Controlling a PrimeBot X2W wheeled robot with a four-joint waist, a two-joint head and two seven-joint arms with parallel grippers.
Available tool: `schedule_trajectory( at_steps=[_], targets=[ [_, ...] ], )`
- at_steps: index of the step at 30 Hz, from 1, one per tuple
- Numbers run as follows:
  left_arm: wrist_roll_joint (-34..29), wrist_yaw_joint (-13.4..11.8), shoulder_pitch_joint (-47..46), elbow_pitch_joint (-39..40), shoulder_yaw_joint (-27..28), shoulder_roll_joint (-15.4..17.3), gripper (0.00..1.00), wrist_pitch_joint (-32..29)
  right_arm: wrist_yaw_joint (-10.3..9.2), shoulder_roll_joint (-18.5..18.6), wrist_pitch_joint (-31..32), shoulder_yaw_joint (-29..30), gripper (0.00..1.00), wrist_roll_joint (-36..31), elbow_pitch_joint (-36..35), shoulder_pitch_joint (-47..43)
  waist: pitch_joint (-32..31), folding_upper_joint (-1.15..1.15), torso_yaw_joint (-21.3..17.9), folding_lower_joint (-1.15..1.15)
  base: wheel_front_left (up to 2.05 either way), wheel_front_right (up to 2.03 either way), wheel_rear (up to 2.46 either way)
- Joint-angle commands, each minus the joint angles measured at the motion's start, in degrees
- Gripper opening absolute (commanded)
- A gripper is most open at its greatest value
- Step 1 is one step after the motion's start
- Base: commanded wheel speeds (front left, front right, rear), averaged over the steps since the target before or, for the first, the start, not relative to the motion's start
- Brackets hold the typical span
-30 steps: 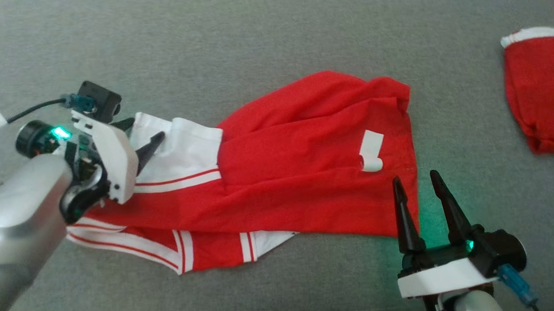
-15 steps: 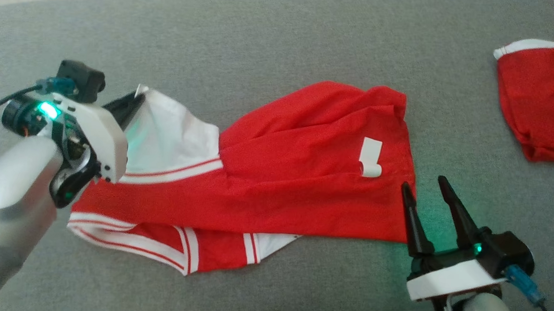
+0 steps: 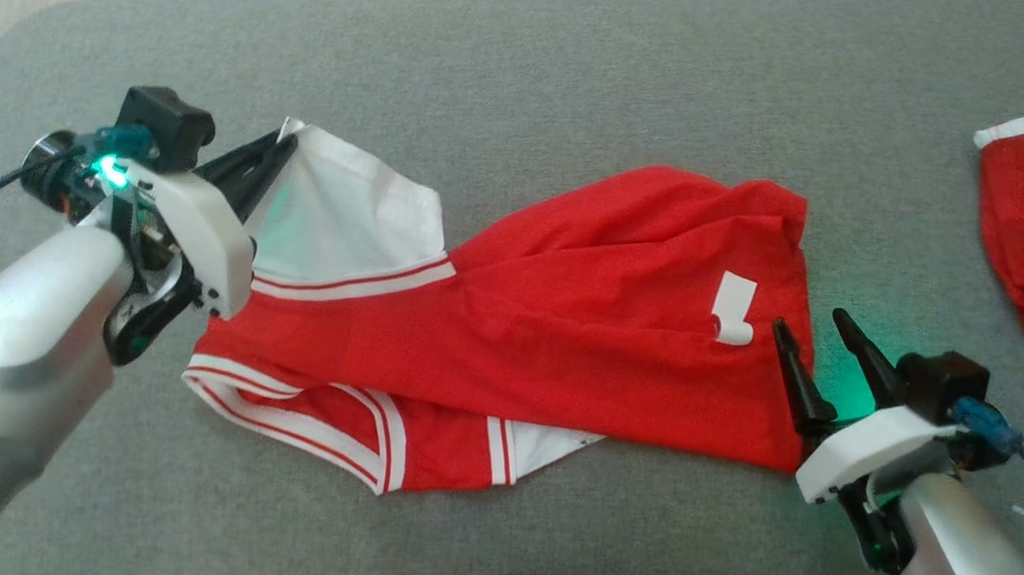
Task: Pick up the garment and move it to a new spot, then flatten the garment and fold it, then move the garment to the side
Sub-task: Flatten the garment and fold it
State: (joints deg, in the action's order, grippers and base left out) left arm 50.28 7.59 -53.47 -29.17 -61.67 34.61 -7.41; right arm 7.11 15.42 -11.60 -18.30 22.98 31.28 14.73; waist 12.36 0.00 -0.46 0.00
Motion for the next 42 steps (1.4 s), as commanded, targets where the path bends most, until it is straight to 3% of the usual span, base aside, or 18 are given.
schedule_trajectory(
  at_steps=[1,10,13,16,17,19,22,28,36,37,38,39,42],
  targets=[
    [-0.1,-0.1,-4.0,1.1,1.9,2.7,0.00,0.7,0.37,1.1,0.0,-1.4,1.00,0.7,-0.5,1.2,0.3,0.00,0.4,0.00,0.00,0.00,0.00],
    [0.5,-0.1,-5.0,0.6,0.7,3.5,0.00,2.1,0.37,0.9,0.1,-3.0,1.00,2.4,4.2,1.6,0.6,0.00,1.5,0.00,0.00,0.00,0.00],
    [0.8,-0.1,-4.9,0.6,0.6,3.9,0.00,2.5,0.37,0.1,-0.7,-2.8,0.92,1.8,4.4,0.6,0.4,0.00,1.4,0.00,0.00,0.00,0.00],
    [1.0,-0.1,-4.6,0.6,0.6,4.2,0.00,2.6,0.37,-0.3,-1.2,-2.7,0.67,1.0,4.6,0.1,0.4,0.00,1.3,0.00,0.00,0.00,0.00],
    [1.1,-0.1,-4.6,0.6,0.6,4.3,0.00,2.6,0.37,-0.5,-1.4,-2.6,0.50,0.5,4.6,0.1,0.4,0.00,1.2,0.00,0.00,0.00,0.00],
    [1.2,-0.1,-4.4,0.7,0.5,4.5,0.00,2.7,0.37,-0.8,-1.7,-2.2,0.36,-0.4,4.8,0.0,0.4,0.00,1.1,0.00,0.00,0.00,0.00],
    [1.4,-0.1,-4.2,0.8,0.5,4.7,0.00,2.7,0.37,-1.5,-2.0,-1.5,0.00,-1.7,4.8,-0.3,0.3,0.00,1.0,0.00,0.00,0.00,0.00],
    [1.5,-0.3,-3.6,1.2,0.5,5.2,0.00,3.5,0.37,-1.5,-2.5,1.9,0.00,-4.3,4.4,-1.2,-1.3,0.00,0.8,0.00,0.00,0.00,0.00],
    [1.8,-0.7,-2.6,6.9,1.7,7.0,0.00,6.9,0.37,0.4,-2.2,10.1,0.00,-8.5,-1.5,-3.4,-4.2,0.00,0.4,0.00,0.00,0.00,0.00],
    [1.8,-0.9,-2.3,7.8,1.6,7.4,0.00,6.9,0.37,0.3,-1.3,10.4,0.12,-8.4,-2.0,-3.8,-4.3,0.00,0.4,0.00,0.00,0.00,0.00],
    [1.7,-1.1,-2.0,8.6,1.5,7.9,0.00,6.9,0.37,0.2,-0.5,10.3,0.83,-8.2,-2.5,-4.4,-4.4,0.00,0.5,0.00,0.00,0.00,0.00],
    [1.6,-1.6,-1.7,9.4,1.5,8.3,0.00,6.9,0.37,-0.1,0.3,10.2,1.00,-7.7,-3.1,-5.2,-4.4,0.00,0.5,0.00,0.00,0.00,0.00],
    [1.7,-2.9,-0.4,11.2,1.6,9.6,0.00,7.1,0.37,-1.4,1.6,10.0,1.00,-5.3,-5.5,-8.2,-4.3,0.00,0.9,0.00,0.00,0.00,0.00]
  ],
)
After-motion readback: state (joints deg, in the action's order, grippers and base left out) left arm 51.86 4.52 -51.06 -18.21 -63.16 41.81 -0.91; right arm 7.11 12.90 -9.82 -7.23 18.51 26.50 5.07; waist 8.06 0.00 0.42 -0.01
